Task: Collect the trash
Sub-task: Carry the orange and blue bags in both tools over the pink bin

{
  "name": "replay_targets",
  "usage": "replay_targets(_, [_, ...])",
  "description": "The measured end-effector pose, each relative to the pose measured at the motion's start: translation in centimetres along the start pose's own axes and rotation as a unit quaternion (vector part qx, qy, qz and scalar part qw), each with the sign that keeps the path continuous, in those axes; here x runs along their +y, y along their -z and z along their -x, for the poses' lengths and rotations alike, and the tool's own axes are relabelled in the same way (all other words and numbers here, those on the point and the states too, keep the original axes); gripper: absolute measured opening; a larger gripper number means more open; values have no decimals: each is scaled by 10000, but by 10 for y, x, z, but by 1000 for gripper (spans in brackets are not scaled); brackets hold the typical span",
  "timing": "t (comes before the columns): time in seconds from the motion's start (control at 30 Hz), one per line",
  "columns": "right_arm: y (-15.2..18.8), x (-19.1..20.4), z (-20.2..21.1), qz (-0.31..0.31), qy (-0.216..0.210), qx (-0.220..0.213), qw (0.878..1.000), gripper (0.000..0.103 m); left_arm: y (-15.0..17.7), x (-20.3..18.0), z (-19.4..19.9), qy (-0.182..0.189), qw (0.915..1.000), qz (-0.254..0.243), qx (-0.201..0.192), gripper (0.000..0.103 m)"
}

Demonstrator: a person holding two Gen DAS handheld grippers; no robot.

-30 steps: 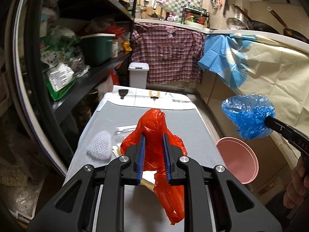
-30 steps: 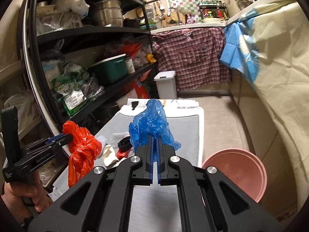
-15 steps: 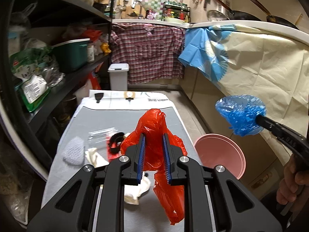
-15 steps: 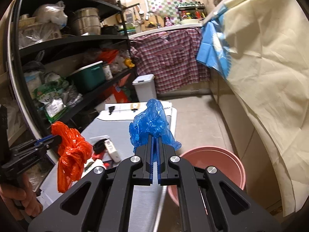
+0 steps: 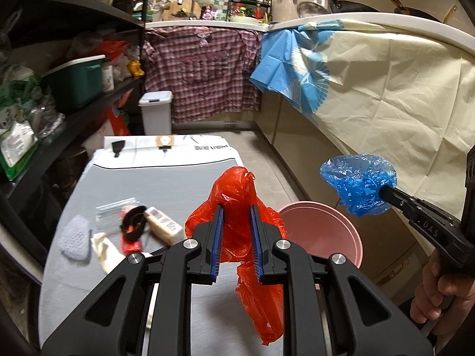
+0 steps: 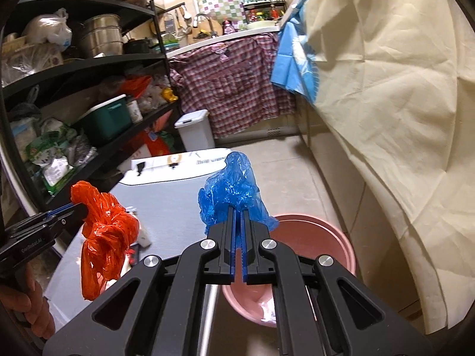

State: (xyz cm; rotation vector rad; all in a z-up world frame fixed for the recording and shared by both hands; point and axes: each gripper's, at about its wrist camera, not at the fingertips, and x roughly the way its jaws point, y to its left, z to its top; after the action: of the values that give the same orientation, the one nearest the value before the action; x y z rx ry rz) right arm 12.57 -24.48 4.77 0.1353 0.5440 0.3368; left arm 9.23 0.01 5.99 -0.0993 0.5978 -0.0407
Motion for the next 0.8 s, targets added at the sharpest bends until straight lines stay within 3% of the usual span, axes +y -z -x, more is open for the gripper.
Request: replay_targets(0.8, [8, -47, -39, -315, 628, 372, 9968, 3, -8, -80, -99, 735, 9955, -459, 394, 17])
